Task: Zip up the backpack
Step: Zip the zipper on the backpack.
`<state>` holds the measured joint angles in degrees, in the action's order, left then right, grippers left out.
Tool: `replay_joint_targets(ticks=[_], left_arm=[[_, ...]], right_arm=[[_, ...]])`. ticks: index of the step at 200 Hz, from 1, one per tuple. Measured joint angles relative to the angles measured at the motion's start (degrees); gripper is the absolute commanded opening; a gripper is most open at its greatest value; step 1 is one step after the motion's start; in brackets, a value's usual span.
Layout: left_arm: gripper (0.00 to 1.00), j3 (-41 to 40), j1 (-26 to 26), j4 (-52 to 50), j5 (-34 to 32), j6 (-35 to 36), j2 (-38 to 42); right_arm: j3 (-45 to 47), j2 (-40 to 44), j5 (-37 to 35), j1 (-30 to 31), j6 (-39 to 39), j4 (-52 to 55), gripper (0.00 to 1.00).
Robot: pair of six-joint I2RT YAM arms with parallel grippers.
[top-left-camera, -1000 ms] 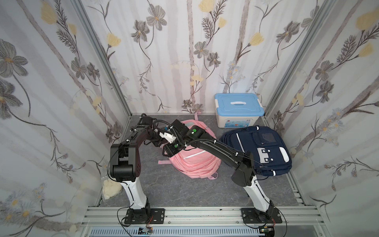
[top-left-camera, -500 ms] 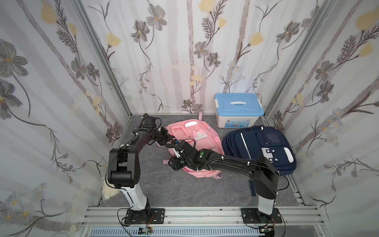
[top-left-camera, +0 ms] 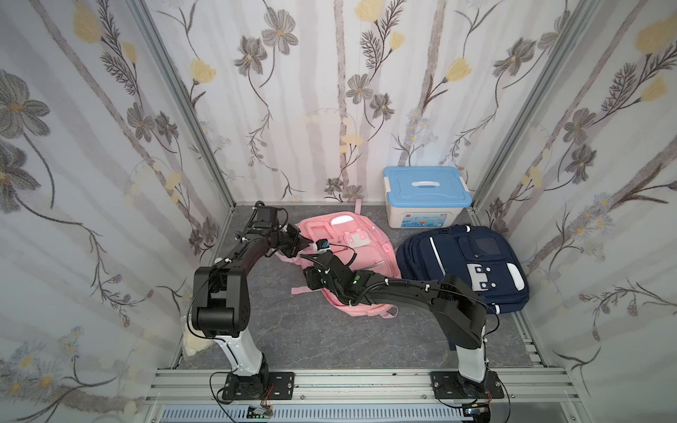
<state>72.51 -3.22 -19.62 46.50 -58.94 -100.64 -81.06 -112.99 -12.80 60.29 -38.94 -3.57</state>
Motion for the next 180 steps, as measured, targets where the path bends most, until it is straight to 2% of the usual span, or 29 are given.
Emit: replay_joint_targets(ticks=[89,180], left_arm=[[0.00,-2.0,0.9,0.7,-0.2,-1.4,2.0],[0.00,-7.6,2.3,2.3,-0.9,-5.6,8.2]], right_arm=[[4.3,0.7,-0.1,-1.6,-3.3,-4.5,0.56],[5.2,1.0,4.5,-5.0,-3.1,-4.4,0.57]])
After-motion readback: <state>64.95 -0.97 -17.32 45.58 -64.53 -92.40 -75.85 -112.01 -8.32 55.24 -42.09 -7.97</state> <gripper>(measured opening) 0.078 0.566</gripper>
